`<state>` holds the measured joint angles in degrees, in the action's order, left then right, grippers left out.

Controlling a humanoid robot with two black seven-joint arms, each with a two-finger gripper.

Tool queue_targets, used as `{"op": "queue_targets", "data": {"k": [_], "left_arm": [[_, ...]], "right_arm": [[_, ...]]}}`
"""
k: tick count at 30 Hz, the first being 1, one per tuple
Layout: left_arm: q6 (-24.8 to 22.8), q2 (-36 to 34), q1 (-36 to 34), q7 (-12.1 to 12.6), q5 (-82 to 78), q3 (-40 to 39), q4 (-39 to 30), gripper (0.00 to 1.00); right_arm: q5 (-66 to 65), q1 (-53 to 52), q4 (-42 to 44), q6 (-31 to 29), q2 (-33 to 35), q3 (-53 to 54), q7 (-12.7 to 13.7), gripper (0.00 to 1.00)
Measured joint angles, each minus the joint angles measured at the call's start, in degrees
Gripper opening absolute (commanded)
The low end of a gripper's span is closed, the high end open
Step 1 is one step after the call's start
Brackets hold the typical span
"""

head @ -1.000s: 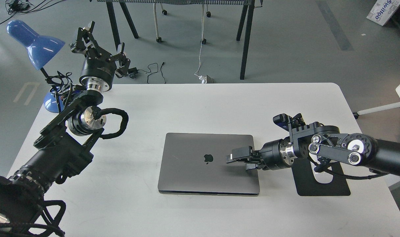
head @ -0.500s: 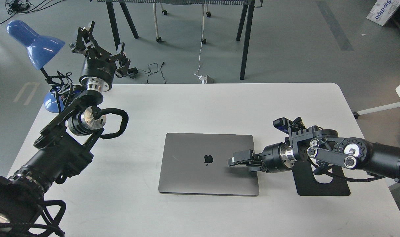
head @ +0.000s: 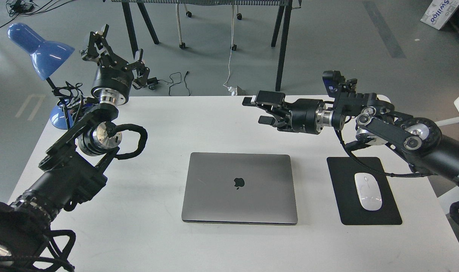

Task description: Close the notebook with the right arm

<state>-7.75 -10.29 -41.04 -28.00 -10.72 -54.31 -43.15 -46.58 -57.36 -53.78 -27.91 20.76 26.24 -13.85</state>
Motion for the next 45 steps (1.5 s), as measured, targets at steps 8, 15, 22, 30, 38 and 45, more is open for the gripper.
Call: {"op": "queue_targets", "data": {"k": [8,15,22,30,38,45], "left_arm": [[0.01,0.01,0.0,0.0,0.0,0.0,0.0,1.0],[0.01,0.01,0.0,0.0,-0.05,0.0,0.0,1.0],[0.02,0.01,0.0,0.0,-0.04,0.0,0.0,1.0],[0.02,0.01,0.0,0.0,0.0,0.0,0.0,1.0],[0.02,0.01,0.0,0.0,0.0,0.0,0.0,1.0],[0.02,0.01,0.0,0.0,0.0,0.0,0.0,1.0]], "right_arm": [[11.36,1.15,2.7,5.64,-1.18,15.3,-0.1,1.0],[29.98,1.6,4.35,10.64,-1.21,19.8,-0.15,1.0],[42.83,7.56,5.59,10.85,-3.03,28.72,-0.31,1.0],[44.78,14.93,5.07,5.04,-6.06,33.71,-0.59,1.0],[44.83,16.47,5.03,2.74,-8.52,34.66,-0.79,1.0],[44.74,16.5,5.41,2.93,-10.2,34.94,-0.83,1.0]]}}
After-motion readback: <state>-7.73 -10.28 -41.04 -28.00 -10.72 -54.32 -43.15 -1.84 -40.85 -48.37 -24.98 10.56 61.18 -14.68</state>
